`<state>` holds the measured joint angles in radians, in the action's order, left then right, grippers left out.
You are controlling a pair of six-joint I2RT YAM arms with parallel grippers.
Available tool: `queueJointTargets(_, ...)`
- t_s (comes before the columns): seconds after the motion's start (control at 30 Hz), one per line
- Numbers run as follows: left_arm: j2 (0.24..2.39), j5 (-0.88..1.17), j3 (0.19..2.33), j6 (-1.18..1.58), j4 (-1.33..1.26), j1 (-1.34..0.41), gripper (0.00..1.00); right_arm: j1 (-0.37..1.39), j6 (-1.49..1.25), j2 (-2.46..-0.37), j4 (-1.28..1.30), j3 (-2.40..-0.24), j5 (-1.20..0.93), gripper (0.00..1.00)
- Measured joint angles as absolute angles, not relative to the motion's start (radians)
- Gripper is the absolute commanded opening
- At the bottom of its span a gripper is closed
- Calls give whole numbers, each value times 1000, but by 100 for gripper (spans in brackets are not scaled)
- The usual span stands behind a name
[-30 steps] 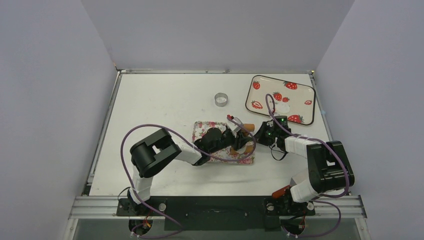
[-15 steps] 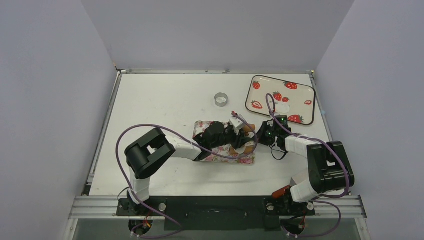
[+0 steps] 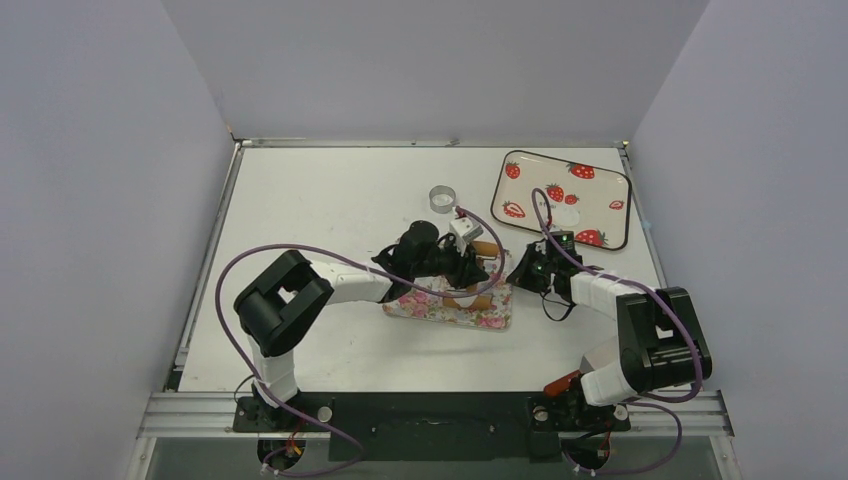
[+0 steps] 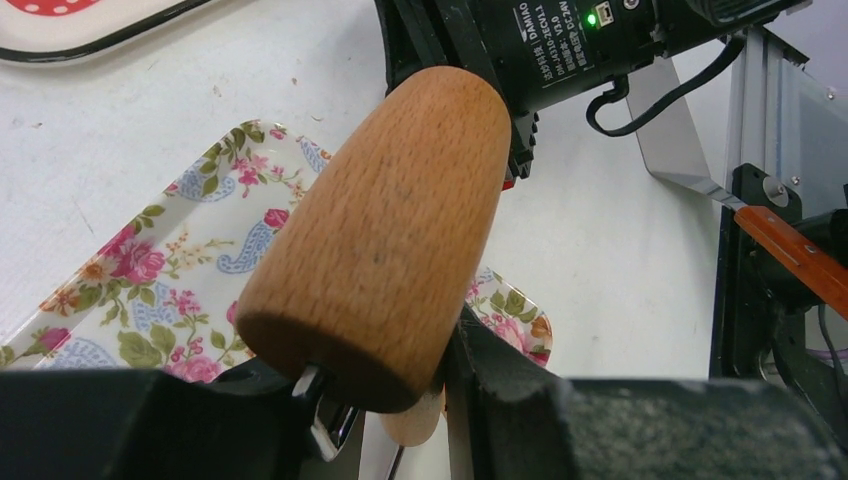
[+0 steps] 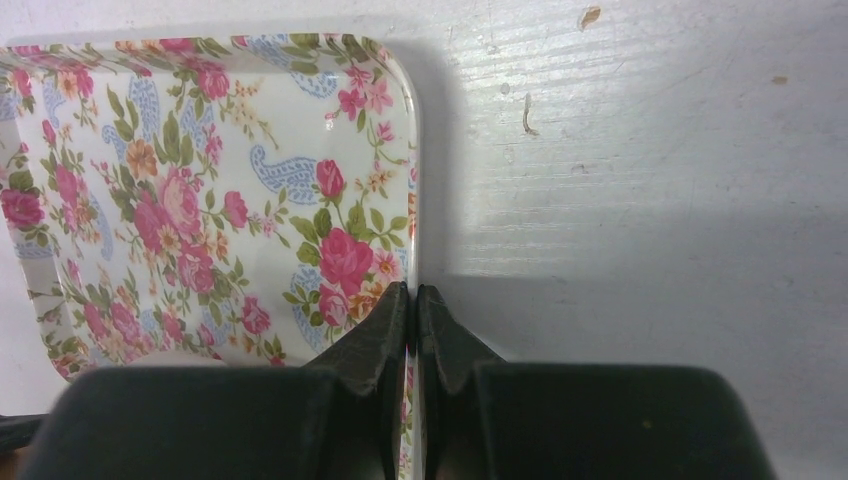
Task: Roll out the dumpling wrappers from the dough
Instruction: Flatten out the dough on the work surface.
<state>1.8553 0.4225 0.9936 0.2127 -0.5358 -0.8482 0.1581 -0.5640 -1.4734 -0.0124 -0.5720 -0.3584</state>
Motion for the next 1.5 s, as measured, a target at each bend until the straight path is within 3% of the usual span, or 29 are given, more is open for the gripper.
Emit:
queueJointTargets(0.4, 1863, 494, 999, 331, -530, -721, 0, 185, -562, -1471, 54, -600, -337, 0)
queueJointTargets(1.13, 1880, 345, 1020, 22, -603, -738, 0, 204, -561, -1471, 88, -617, -318, 0)
queueJointTargets(1.37, 1880, 310, 1020, 22, -607, -749, 0, 211, -562, -1470, 92, -627, -315, 27)
queueJointTargets(1.5, 1880, 292, 1020, 51, -607, -754, 0, 211, -558, -1460, 96, -652, -316, 36)
